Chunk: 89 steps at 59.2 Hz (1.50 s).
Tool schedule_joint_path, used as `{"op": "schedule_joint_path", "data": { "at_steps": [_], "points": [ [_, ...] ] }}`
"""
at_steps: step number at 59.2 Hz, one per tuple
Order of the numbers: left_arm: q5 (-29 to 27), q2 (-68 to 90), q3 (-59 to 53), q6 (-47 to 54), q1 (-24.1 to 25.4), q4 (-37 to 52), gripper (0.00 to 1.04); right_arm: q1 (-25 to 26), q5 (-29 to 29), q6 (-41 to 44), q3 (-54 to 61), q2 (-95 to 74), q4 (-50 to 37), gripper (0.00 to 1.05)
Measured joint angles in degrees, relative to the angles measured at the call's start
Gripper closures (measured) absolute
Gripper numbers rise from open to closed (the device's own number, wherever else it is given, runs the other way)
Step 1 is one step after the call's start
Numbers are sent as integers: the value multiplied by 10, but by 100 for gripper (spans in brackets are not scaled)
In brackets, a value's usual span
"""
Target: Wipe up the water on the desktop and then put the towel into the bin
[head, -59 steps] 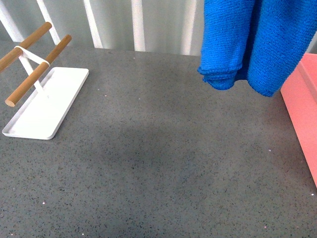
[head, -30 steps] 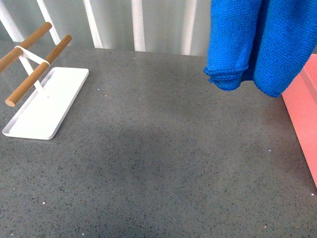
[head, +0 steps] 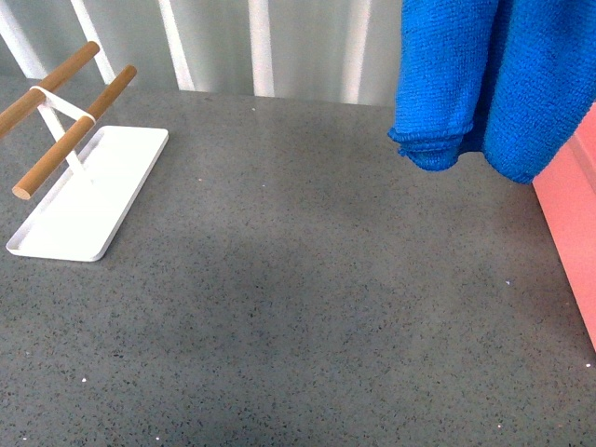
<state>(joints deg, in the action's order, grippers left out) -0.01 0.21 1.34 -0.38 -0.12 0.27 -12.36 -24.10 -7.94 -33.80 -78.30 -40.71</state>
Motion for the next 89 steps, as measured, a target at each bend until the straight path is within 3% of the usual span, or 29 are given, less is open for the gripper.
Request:
{"op": "schedule_joint_path", "data": {
  "at_steps": [20, 25, 34, 48, 51, 68, 89],
  "points": [
    [0, 0, 0, 0, 0, -2, 100, -10, 23, -1, -9, -9, 33, 101],
    [0, 0, 0, 0, 0, -2, 85, -29, 58, -2, -45, -45, 93, 101],
    [0, 0, 0, 0, 0, -2, 45, -76, 132, -20, -162, -180, 235, 101],
    [0, 0, 0, 0, 0, -2, 5, -99, 214, -55, -244, -313, 347, 101],
    [0, 0, 0, 1, 0, -2, 7, -102, 240, -62, -235, -340, 331, 101],
    [0, 0, 0, 1, 0, -2, 7, -93, 261, -77, -165, -389, 255, 101],
    [0, 0, 0, 1, 0, -2, 7, -4, 282, -38, -136, -380, 231, 101]
  ]
}}
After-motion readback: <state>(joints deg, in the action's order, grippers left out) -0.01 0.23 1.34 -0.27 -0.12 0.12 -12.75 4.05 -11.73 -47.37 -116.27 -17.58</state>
